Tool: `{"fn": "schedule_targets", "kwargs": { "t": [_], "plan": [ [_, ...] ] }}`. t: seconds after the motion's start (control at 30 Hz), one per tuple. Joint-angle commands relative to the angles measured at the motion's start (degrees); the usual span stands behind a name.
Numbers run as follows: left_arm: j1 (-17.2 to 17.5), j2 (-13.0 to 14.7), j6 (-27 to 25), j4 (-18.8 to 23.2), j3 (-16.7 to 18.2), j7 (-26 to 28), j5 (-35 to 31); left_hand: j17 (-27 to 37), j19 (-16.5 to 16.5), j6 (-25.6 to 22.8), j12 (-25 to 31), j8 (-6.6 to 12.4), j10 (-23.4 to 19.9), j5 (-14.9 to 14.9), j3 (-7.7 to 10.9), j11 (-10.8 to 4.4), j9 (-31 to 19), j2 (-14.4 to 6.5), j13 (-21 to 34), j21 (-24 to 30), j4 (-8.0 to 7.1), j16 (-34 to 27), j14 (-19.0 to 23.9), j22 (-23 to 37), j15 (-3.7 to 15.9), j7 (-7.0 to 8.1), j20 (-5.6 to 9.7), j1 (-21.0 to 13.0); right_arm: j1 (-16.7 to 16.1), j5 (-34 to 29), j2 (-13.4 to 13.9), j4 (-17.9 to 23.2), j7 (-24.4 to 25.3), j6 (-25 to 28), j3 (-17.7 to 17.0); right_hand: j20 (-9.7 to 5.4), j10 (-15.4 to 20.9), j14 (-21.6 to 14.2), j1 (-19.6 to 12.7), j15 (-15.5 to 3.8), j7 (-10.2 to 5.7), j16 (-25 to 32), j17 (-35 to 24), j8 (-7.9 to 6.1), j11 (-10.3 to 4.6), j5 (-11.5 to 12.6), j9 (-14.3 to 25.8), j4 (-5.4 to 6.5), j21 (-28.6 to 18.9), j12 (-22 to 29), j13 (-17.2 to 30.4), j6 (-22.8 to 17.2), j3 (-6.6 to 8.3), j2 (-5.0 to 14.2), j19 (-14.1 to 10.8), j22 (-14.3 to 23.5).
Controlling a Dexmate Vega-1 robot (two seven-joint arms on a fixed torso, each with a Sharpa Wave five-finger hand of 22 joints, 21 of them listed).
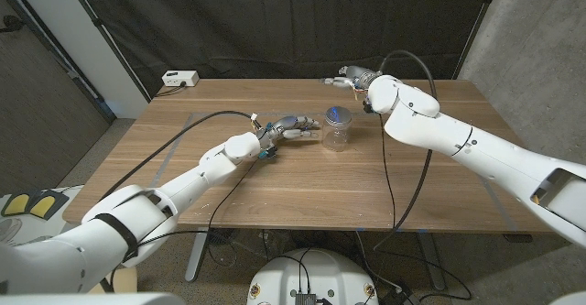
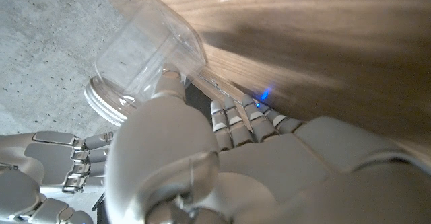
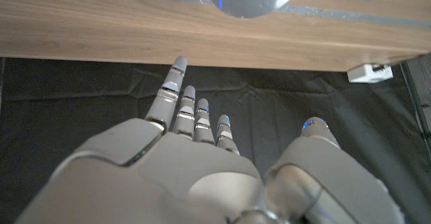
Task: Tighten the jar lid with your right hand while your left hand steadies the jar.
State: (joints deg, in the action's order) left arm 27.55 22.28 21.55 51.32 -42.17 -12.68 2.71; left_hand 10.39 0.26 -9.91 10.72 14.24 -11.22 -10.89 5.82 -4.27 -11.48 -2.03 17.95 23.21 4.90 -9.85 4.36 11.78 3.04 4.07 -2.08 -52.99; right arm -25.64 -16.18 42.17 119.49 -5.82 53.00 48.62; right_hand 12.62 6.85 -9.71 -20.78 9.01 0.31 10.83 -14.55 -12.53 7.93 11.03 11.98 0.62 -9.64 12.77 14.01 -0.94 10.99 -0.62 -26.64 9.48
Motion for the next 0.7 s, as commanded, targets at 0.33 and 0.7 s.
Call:
{"fn": "schedule_targets", "kwargs": {
  "t": [0.33,0.7],
  "plan": [
    [6.0,6.0,4.4,15.7,7.6,5.7,5.1,-0.1,-11.7,16.8,-0.4,-4.61,17.3,-1.8,-2.79,1.73,0.6,0.7,-2.1,-3.2,-1.63,0.0,-13.2,0.3,-4.06,0.93,-7.78,6.2,-21.2,15.5,-4.3,-8.2,17.6,-38.7,-22.8,-0.16,0.2,2.6,2.2,-1.21,-1.28,0.6,0.7,-0.25,-1.07,-0.2,-0.1,0.33,0.3,0.0,0.0,-1.8,-0.17,1.14,11.3,0.1],
    [10.9,8.7,6.4,23.7,12.1,9.8,7.9,-0.1,-12.7,19.1,-0.1,-4.50,19.1,-1.8,-3.48,2.24,0.8,0.5,-2.6,-3.7,-2.50,-0.2,-14.5,0.4,-4.51,1.36,-7.67,8.1,-23.1,22.6,-8.6,-18.3,17.1,-57.6,-26.0,-0.28,1.3,3.3,1.9,-2.07,-1.70,0.6,1.1,-0.59,-2.15,-0.2,-0.1,-0.07,0.0,0.3,-0.1,-3.4,0.18,1.81,13.4,0.2]
  ]
}}
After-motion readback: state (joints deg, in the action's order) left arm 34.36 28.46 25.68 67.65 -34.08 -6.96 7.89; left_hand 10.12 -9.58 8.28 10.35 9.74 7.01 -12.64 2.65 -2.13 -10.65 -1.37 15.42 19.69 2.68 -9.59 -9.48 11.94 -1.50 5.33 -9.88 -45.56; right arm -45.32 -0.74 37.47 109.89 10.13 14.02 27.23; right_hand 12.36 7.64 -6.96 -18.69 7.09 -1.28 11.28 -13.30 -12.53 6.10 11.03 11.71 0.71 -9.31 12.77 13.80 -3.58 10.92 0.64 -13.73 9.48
